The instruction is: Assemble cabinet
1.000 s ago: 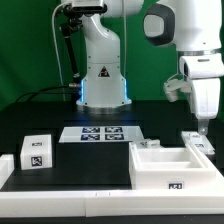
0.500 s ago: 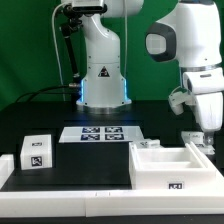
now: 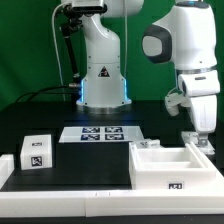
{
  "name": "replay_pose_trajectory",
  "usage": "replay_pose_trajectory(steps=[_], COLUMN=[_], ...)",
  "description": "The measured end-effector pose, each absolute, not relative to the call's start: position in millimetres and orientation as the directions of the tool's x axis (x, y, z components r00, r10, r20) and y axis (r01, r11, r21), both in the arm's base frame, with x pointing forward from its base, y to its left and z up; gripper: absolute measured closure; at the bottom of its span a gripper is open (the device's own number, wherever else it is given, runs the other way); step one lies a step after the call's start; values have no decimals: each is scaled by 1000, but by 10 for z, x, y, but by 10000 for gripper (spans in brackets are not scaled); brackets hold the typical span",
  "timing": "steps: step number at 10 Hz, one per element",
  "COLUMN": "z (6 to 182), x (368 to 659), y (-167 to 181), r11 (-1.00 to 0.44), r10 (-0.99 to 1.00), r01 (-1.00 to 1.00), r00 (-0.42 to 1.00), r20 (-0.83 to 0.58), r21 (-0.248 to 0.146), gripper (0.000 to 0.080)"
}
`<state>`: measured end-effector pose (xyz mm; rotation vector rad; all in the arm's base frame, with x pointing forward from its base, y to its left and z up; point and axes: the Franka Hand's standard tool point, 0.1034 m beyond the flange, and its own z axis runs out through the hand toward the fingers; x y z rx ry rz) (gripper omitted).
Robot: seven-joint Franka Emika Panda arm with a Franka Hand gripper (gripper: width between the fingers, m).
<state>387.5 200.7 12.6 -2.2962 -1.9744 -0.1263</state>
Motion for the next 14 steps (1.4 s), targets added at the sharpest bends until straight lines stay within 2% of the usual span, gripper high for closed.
replay_pose_trajectory(steps=[2, 3, 4, 5, 6, 8, 12, 14], z=[95, 89, 98, 95, 100, 102, 413, 440], x=[3872, 3876, 3888, 3886, 3893, 3896, 4084, 4151], y=[1972, 1967, 1972, 1970, 1971, 1968, 1590, 1414], r11=[-158, -161, -162, -163, -163, -163, -130, -124], r10=[977, 976, 976, 976, 976, 976, 988, 989], r01=[987, 986, 986, 986, 986, 986, 991, 992], r00=[162, 164, 164, 165, 165, 166, 131, 124], r20=[137, 141, 143, 143, 143, 143, 80, 76], r21=[-34, -31, -28, -29, -27, -27, -17, -12], gripper=[383, 383, 519, 700, 732, 731, 731, 731])
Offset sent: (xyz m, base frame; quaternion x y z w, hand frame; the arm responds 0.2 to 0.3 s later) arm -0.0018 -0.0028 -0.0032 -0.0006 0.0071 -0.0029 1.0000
